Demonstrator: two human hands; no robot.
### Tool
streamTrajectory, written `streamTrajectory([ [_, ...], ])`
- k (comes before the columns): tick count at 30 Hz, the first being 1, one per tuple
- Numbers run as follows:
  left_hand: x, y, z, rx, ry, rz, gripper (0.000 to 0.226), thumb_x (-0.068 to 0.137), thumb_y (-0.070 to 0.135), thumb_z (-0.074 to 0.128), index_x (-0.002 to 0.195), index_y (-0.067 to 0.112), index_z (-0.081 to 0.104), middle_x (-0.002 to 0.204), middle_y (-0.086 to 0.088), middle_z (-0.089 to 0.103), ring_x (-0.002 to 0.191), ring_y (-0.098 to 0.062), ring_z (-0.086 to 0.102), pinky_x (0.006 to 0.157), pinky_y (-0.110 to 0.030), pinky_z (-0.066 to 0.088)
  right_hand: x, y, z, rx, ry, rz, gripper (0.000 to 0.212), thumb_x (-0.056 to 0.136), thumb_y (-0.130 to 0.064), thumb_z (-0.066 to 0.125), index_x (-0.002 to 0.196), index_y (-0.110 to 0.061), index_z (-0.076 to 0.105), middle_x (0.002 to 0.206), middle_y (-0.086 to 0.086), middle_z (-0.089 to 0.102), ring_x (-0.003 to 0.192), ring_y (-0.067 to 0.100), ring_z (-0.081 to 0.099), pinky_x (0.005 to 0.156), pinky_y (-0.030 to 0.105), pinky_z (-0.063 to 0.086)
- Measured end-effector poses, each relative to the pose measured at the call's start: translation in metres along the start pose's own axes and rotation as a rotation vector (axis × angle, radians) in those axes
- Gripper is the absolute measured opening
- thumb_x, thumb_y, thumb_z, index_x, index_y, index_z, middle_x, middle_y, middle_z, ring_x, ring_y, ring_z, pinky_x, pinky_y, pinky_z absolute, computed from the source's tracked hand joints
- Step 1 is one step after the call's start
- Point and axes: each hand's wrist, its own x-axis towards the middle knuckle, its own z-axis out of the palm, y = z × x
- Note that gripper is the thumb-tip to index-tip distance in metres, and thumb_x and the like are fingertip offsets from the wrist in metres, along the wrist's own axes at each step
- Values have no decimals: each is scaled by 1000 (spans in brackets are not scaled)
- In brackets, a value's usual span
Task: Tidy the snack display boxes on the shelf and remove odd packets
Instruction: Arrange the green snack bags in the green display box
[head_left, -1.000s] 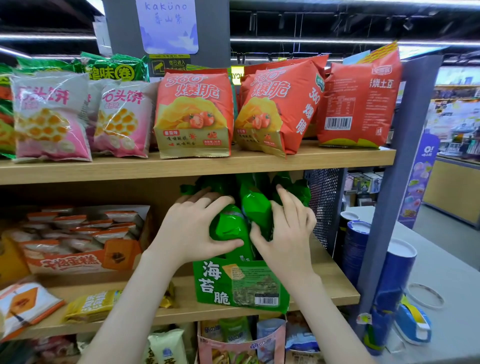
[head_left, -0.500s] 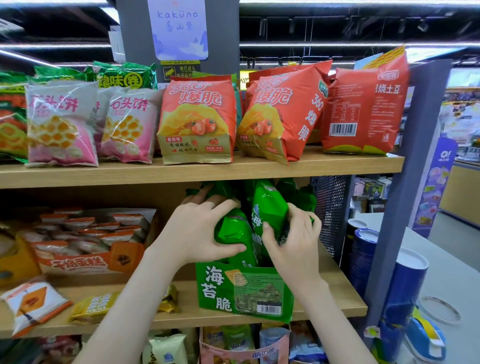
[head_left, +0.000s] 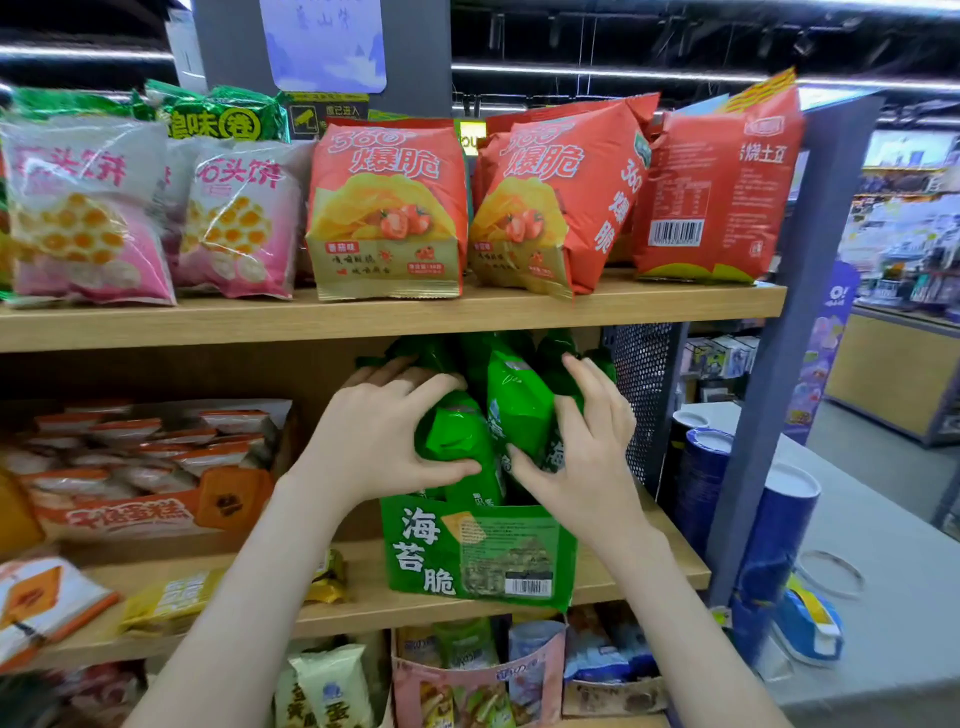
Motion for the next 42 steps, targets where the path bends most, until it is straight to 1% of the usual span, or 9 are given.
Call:
streamTrajectory([
  [10,6,-11,0,-14,-121,-84,84,63,86,43,125,31,61,115,0,67,110,-28,60,92,-41,46,0,-4,-3,-120,104,71,46,84,-40,61,98,4,64,100,15,65,106,26,54,87,42,46],
  [16,5,-12,0,-6,-127,-94,84,65,87,40,128,33,58,118,2,65,114,-28,58,97,-42,43,-4,-5,-2,26,73,147,45,84,-39,61,103,1,63,107,12,60,113,15,48,90,46,46],
  [20,3,-14,3,-48,-170,-145,83,66,87,39,132,38,53,123,4,62,118,-27,55,101,-43,40,-10,-10,-2,171,86,80,45,80,-36,65,113,-7,56,117,-2,55,125,-7,36,117,44,18],
  [23,3,-14,2,-81,-206,-167,86,64,89,38,134,42,49,127,6,60,119,-24,56,102,-42,41,-15,-21,-2,214,63,72,50,79,-33,64,122,-17,45,132,-28,40,134,-4,36,118,47,-2],
  [28,6,-10,0,6,-193,-122,88,62,88,36,132,37,55,117,7,67,105,-24,64,89,-36,47,-10,-28,-6,39,-120,134,77,67,-49,71,129,-20,36,129,-24,25,142,-1,12,111,34,-25],
  [33,6,-8,-6,72,-40,-11,86,61,88,39,109,24,72,69,2,68,63,-22,66,58,-27,51,-5,-18,-11,-133,-313,150,84,62,-51,69,135,-17,42,130,-3,48,137,12,14,109,39,-22],
  [37,4,-9,-6,53,-82,20,84,63,85,41,114,24,69,83,-2,73,72,-26,69,63,-31,53,0,-21,-15,7,-317,227,81,70,-35,82,135,-12,41,136,-4,36,136,2,4,111,37,-18],
  [40,2,-9,-4,53,-117,-1,84,64,84,43,119,25,66,92,-3,73,81,-30,70,66,-33,54,5,-25,-18,89,-314,302,70,71,-30,83,127,-13,44,117,-17,32,121,0,20,114,47,5],
  [42,1,-9,-4,42,-123,-14,84,64,84,43,121,26,65,95,-3,72,83,-30,69,66,-34,54,6,-31,-21,159,-318,335,64,72,-31,82,123,-18,46,109,-28,35,112,-5,27,110,39,19],
])
